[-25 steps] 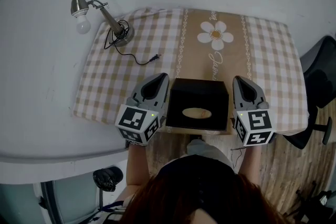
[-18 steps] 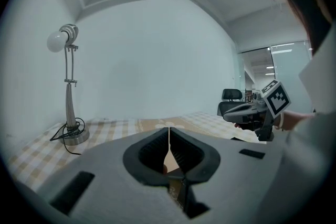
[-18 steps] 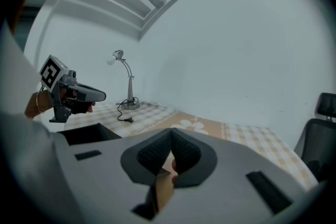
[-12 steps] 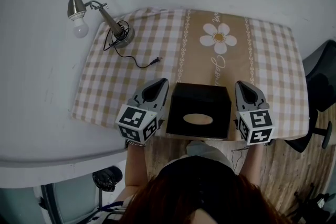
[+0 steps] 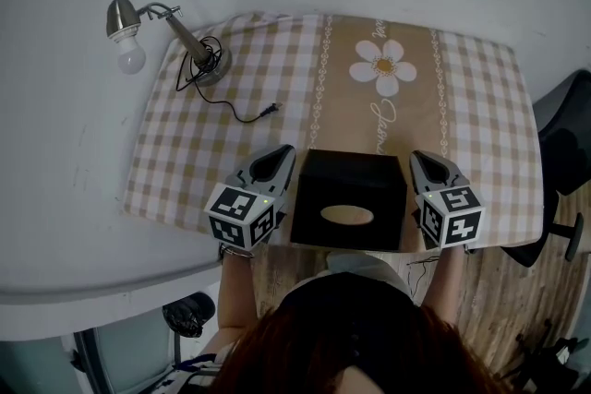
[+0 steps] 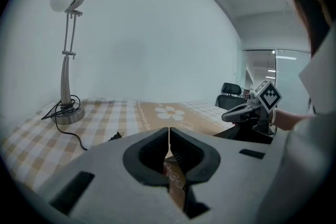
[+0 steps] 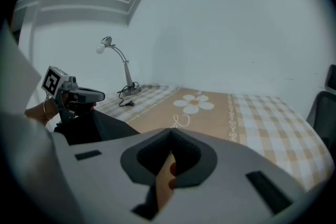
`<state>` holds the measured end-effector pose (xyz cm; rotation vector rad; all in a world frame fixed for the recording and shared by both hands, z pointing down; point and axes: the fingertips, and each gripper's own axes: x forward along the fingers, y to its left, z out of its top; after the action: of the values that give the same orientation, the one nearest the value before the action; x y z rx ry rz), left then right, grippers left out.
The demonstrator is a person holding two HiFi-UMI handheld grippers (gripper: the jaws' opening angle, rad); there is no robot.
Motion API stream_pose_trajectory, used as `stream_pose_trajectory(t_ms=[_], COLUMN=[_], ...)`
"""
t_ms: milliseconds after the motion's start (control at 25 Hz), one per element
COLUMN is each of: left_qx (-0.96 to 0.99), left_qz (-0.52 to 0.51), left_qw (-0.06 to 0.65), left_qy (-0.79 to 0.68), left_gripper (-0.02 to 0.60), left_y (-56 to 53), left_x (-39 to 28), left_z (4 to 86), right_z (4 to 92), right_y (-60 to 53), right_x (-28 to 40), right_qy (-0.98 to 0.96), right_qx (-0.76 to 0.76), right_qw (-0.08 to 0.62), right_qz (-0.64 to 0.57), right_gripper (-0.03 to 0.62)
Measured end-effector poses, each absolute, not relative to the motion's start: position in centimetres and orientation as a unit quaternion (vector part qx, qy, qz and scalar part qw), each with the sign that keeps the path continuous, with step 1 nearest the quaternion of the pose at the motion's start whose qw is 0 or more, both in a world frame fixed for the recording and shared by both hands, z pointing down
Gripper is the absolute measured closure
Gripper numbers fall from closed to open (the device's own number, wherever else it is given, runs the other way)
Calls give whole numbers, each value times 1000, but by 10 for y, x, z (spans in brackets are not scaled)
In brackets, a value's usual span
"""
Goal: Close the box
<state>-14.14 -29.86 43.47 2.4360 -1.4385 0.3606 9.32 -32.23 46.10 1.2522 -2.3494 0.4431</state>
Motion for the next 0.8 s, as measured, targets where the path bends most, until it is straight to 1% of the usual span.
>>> stream_pose_trajectory(t_ms=[400,800], left_qx=[843,838], left_qz=[154,182], left_qw=[188,210], left_qy=[-480,-470], left_gripper=[552,552], left_y=[-302,-304], left_x=[-141,-143], left_z=[467,488], right_z=[492,515], right_y=[-325,-324], right_x=[94,92], right_qy=[-839,-830], right_qx=[433,403], right_qw=[265,309], right_qz=[198,232], right_gripper=[577,576])
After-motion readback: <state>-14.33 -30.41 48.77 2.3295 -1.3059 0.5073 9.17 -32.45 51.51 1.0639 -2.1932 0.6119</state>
